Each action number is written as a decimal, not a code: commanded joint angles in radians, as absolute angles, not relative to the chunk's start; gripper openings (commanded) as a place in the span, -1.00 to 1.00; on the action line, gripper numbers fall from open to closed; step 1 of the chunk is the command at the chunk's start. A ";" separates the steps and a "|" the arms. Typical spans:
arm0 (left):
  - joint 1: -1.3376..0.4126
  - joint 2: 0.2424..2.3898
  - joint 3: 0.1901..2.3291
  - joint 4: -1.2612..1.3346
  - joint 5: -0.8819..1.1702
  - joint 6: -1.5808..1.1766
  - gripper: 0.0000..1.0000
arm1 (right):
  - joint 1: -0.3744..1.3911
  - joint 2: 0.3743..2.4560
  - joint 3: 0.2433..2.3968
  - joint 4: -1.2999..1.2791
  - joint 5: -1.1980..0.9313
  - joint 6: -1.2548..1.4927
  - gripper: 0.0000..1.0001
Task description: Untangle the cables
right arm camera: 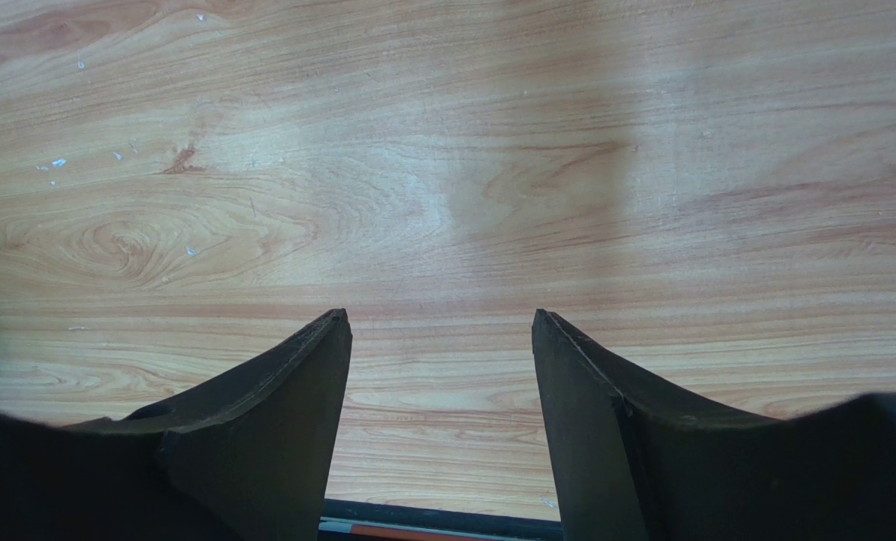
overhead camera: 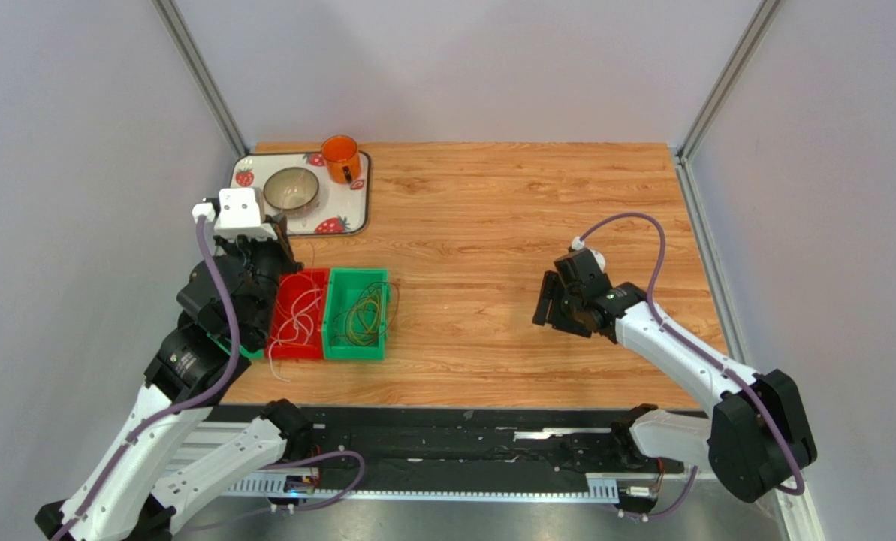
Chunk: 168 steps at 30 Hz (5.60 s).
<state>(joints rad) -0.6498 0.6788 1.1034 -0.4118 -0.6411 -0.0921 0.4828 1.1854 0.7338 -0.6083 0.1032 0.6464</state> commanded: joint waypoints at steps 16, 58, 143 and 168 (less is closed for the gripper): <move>-0.338 0.840 1.046 -0.722 -0.792 -0.431 -1.00 | 0.479 1.124 0.738 -0.563 0.077 0.643 0.30; -0.021 1.198 0.787 -0.515 -0.508 -0.722 -1.00 | 0.469 1.114 0.693 -0.566 0.089 0.604 0.30; -0.189 0.384 0.890 -0.759 0.048 -0.258 0.59 | 0.488 0.361 0.491 -0.054 -0.160 0.736 0.82; -0.189 0.360 0.874 -0.753 0.034 -0.256 0.59 | 0.491 0.192 0.514 -0.226 -0.009 0.655 0.87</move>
